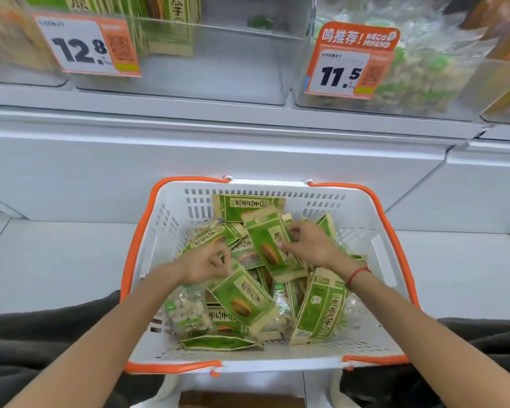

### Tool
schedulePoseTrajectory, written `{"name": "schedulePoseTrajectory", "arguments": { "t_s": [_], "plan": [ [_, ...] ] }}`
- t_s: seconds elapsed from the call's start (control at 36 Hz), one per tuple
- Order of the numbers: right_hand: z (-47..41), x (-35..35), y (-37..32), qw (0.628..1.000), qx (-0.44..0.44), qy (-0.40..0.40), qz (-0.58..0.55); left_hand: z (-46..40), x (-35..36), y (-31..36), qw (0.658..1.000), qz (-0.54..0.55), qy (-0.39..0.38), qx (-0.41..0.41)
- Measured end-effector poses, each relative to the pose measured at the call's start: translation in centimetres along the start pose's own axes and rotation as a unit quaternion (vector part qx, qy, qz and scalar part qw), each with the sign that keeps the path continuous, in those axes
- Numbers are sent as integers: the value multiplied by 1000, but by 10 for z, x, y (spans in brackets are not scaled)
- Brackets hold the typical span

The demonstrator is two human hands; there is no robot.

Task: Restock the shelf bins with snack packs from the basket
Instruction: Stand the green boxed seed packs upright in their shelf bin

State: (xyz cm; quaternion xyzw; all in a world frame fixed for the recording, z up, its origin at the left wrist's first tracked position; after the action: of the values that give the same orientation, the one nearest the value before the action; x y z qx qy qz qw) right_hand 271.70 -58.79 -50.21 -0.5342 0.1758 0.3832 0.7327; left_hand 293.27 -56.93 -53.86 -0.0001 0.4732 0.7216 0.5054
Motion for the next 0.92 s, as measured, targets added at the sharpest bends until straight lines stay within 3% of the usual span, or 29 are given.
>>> {"name": "schedulePoseTrajectory", "arguments": {
  "t_s": [0.08,0.19,0.33,0.5,0.72,0.81,0.92],
  "plan": [
    [-4,-24,-6,995,-28,42,-83,2,-15,-7,990,110,79,-42],
    [2,-25,-17,974,-21,-68,-214,6,-19,-19,962,228,108,-109],
    [11,11,-26,974,-23,-202,-104,5,-10,-18,941,314,57,-109],
    [13,22,-30,980,-45,-178,-74,9,-15,-1,949,307,-4,-79],
    [20,1,-49,976,-20,-149,-160,27,-38,33,959,283,-18,-9],
    [21,-11,-60,975,-20,-89,-200,30,-54,42,941,338,-7,20],
    [19,-31,-83,962,-29,-37,-268,41,-76,69,948,297,77,79]
  ]
}}
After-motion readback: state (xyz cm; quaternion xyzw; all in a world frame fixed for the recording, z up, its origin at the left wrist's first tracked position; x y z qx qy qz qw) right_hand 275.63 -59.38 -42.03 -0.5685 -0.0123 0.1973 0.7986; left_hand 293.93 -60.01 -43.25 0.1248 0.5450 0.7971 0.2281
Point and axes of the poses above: each hand's wrist, its own z-axis away from the middle knuckle, its own x-axis out of the palm, y = z × x, the point moved 5 cm from there along -z, towards the middle knuckle, and after that the axes turned 5 degrees about -z, right-handed, at the moved point
